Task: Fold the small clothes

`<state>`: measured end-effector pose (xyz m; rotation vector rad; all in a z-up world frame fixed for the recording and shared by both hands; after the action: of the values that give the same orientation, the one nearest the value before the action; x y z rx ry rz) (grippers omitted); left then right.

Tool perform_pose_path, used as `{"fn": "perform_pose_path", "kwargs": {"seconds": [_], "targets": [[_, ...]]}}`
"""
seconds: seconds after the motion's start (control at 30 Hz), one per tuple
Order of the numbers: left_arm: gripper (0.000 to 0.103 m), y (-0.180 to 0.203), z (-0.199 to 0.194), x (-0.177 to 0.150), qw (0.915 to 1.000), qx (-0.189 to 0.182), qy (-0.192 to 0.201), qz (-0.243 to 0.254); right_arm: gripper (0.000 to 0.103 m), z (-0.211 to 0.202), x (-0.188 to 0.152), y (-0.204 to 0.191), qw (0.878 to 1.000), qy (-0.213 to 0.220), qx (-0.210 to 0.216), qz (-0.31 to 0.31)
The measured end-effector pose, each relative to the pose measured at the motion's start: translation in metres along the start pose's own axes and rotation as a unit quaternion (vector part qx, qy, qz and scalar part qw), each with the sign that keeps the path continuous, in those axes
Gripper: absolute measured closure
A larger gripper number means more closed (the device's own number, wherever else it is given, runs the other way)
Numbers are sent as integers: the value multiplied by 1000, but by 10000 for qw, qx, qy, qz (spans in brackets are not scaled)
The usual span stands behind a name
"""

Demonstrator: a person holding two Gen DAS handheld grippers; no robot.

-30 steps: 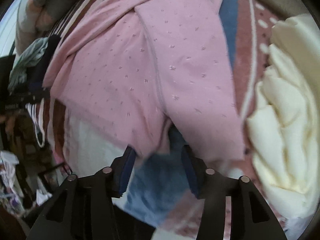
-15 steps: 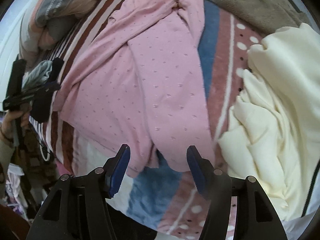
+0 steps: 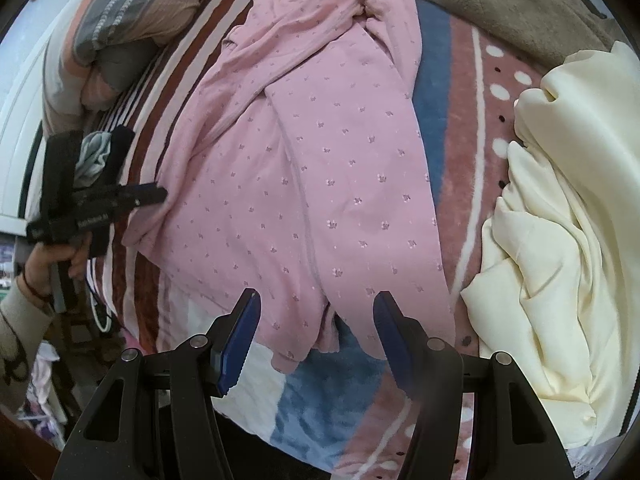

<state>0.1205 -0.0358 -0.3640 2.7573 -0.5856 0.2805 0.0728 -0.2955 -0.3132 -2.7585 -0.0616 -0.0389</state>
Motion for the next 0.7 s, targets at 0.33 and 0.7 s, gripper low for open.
{"fn": "perform_pose_path", "kwargs": {"seconds": [0.33, 0.7], "targets": [[44, -15, -38, 4, 9983, 96, 496, -280, 49, 5, 1, -3, 10000, -35, 48, 1], [64, -41, -7, -15, 9978, -40, -77, -660, 49, 8, 1, -1, 9999, -55, 123, 94]]}}
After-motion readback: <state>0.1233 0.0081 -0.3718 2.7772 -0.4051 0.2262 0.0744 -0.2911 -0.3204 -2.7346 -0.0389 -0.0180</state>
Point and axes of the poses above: each gripper's, at about its wrist camera, not at the fingertips, and z roughly the way its jaws point, y to its right, x to its top, the point moved 7 cm from there along z, roughly the way its jaws point, and after that the axes turned 10 degrees about z, right-handed, at the moved point
